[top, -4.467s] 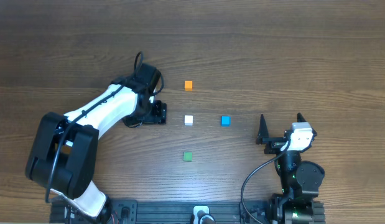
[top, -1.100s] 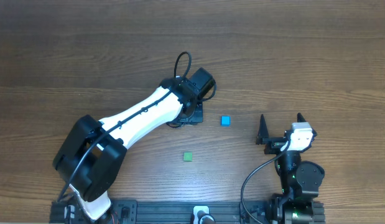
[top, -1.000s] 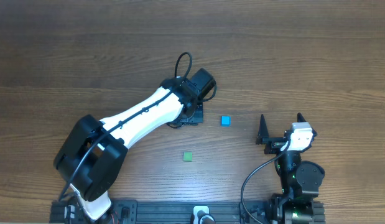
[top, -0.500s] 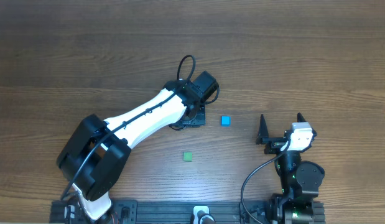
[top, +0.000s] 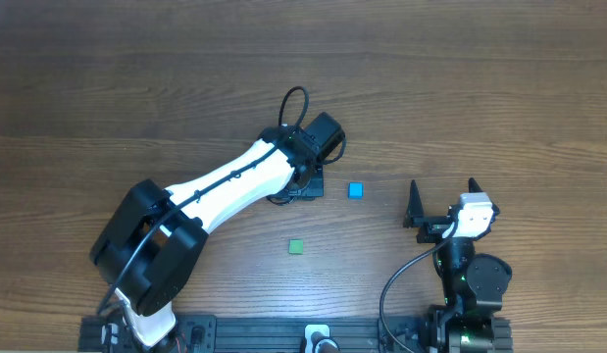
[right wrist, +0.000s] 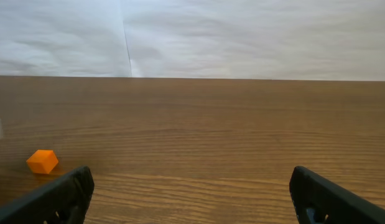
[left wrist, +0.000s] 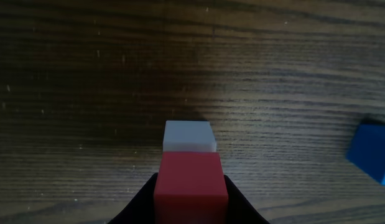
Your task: Stack Cubes
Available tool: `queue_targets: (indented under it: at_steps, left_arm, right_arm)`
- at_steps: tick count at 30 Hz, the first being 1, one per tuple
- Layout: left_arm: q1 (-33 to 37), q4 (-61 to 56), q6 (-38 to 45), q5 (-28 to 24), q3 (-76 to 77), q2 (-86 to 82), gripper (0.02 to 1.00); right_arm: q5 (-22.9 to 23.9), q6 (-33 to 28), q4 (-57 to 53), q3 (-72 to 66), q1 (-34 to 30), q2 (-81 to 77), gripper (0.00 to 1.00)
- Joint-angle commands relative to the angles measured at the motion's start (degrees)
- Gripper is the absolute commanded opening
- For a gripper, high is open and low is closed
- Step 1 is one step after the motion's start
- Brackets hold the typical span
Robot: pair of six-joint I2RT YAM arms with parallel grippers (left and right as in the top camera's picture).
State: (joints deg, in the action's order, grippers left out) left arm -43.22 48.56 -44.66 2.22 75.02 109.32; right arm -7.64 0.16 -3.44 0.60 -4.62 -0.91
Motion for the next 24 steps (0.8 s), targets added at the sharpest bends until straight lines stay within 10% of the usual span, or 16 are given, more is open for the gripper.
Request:
queue_targets:
  at_steps: [1, 24]
  left_arm:
    - [-0.13, -0.24, -0.83, 1.36, 1.18, 1.18, 0.172]
    - [-0.13, -0.83, -1.03, 1.73, 1.18, 2.51, 0.226]
  right_arm:
    - [-0.44, -0.04, -0.2, -0.31, 0.11, 0.63, 0.993]
    - [-0.44, -0.04, -0.2, -0.31, 0.11, 0.63, 0.991]
